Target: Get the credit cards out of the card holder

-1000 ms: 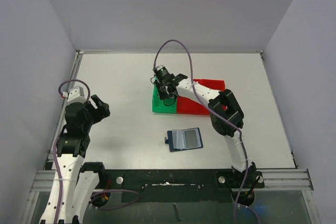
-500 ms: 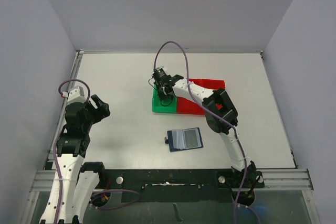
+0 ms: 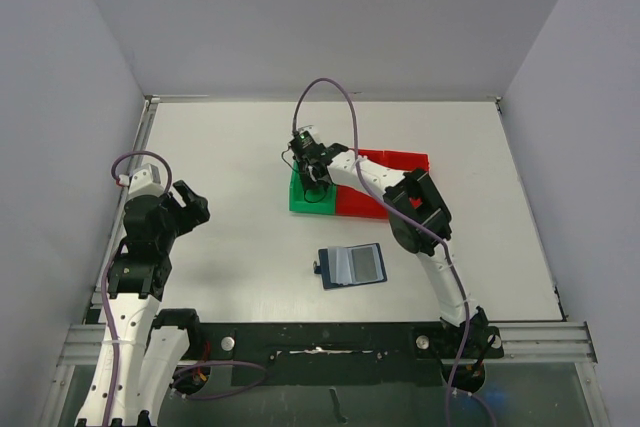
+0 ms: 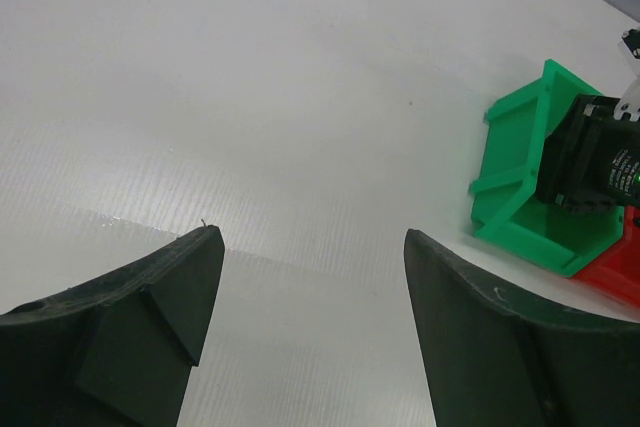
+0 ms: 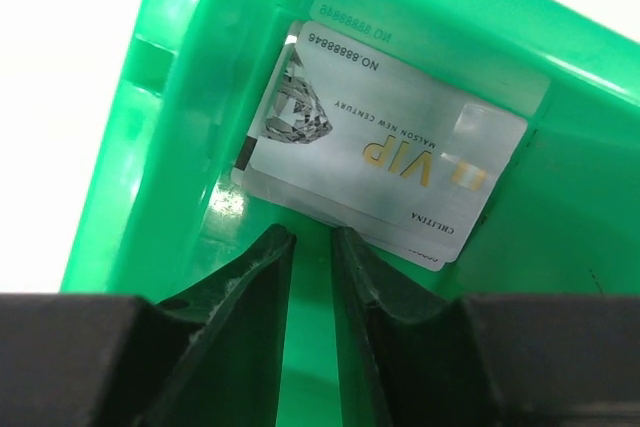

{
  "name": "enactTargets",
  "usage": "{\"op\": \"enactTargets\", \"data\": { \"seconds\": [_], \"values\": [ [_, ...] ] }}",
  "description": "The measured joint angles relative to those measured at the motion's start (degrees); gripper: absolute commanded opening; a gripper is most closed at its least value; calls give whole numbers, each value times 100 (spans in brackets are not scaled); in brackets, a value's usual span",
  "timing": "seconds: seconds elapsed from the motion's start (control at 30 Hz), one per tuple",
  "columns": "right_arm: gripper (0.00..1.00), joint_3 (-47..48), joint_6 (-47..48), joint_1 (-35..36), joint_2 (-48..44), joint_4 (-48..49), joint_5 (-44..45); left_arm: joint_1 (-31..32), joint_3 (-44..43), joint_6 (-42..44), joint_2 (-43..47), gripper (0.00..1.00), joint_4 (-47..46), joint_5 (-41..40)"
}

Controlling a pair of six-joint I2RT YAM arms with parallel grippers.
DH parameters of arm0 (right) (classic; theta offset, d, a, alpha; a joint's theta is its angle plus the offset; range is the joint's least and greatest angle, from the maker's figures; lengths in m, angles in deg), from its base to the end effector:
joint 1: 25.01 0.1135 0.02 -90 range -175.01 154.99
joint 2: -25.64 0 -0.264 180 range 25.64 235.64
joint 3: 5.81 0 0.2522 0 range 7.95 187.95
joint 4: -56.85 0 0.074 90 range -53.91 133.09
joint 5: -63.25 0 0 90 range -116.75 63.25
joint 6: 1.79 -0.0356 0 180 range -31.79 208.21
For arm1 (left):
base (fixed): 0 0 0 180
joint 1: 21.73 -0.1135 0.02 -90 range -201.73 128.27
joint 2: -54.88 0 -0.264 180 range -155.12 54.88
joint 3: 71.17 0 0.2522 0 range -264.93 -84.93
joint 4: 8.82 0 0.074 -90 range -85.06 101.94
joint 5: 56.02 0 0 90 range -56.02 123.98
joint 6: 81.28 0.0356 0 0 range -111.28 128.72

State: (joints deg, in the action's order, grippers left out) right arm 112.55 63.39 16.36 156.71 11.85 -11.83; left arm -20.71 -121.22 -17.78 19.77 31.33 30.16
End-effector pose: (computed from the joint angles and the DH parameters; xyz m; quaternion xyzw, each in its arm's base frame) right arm 0.3793 0.3218 0.1654 -0.1014 0.9477 0.0461 0.2991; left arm 0.1468 -0.0002 0.2837 -0.2035 0.8192 -0.1000 0.5268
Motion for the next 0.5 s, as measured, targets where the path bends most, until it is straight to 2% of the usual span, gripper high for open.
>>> {"op": "enactTargets", "data": {
  "seconds": [0.2, 0.5],
  "values": [
    [38, 0, 85, 24, -50, 72, -332, 0, 0, 2, -22, 73, 0, 2],
    [38, -15, 125, 35, -710, 68, -514, 0, 0, 2, -37, 73, 0, 13]
  ]
}}
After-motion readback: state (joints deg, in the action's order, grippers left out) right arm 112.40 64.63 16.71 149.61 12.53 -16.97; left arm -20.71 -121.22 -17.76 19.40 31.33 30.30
